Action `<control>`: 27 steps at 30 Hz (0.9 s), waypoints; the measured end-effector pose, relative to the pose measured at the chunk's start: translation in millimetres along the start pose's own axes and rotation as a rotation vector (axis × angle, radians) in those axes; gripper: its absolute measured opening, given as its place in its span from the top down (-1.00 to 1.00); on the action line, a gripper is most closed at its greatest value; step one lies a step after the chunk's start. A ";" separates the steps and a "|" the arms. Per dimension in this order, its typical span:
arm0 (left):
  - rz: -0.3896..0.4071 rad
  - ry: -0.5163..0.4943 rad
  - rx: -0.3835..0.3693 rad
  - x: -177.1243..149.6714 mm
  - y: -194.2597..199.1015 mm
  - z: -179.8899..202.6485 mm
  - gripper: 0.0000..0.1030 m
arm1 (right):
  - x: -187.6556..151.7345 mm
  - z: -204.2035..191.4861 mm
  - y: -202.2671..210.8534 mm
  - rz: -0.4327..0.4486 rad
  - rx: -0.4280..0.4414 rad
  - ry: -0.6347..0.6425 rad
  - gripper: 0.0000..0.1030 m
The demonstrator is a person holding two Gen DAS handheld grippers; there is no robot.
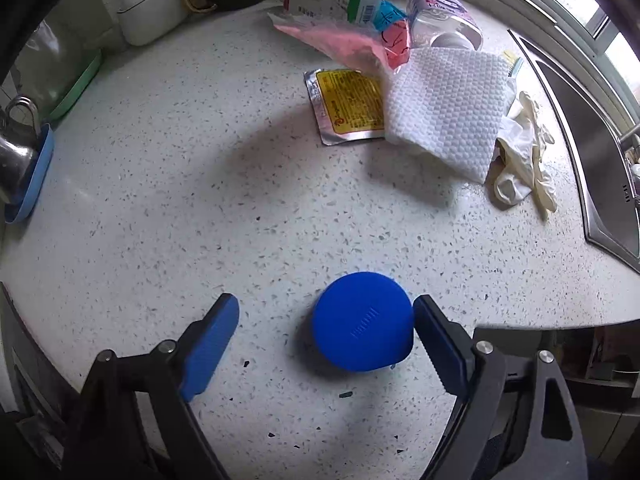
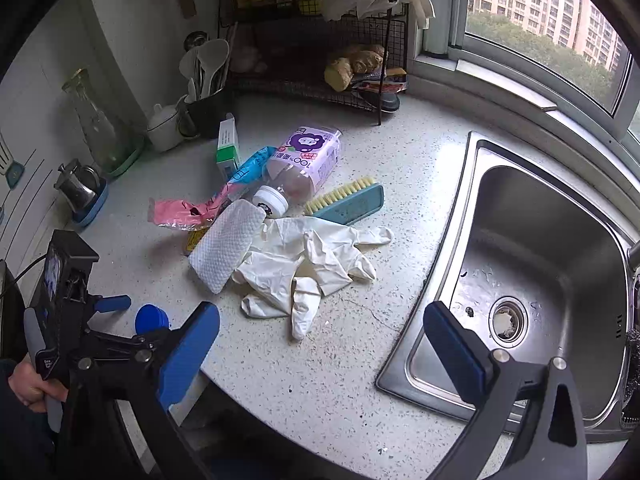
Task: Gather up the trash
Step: 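Reach the left tool to the blue bottle cap and grasp it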
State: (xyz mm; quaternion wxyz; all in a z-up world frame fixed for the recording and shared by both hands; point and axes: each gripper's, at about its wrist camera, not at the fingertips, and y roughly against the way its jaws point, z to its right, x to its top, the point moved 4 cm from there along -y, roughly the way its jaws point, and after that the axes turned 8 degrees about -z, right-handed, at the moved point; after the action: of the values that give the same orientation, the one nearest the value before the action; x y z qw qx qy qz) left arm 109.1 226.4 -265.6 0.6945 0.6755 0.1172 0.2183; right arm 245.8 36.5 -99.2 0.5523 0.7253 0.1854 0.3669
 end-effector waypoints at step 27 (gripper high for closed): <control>0.185 -0.022 -0.075 69.9 86.8 20.7 0.16 | 33.6 -14.0 -101.0 -0.188 0.034 0.140 -0.83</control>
State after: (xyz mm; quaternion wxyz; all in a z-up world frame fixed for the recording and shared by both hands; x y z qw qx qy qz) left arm 167.3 239.6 -169.2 0.6973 0.6595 0.0384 0.2782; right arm 271.5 100.9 -181.1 0.5576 0.6865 0.2971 0.3599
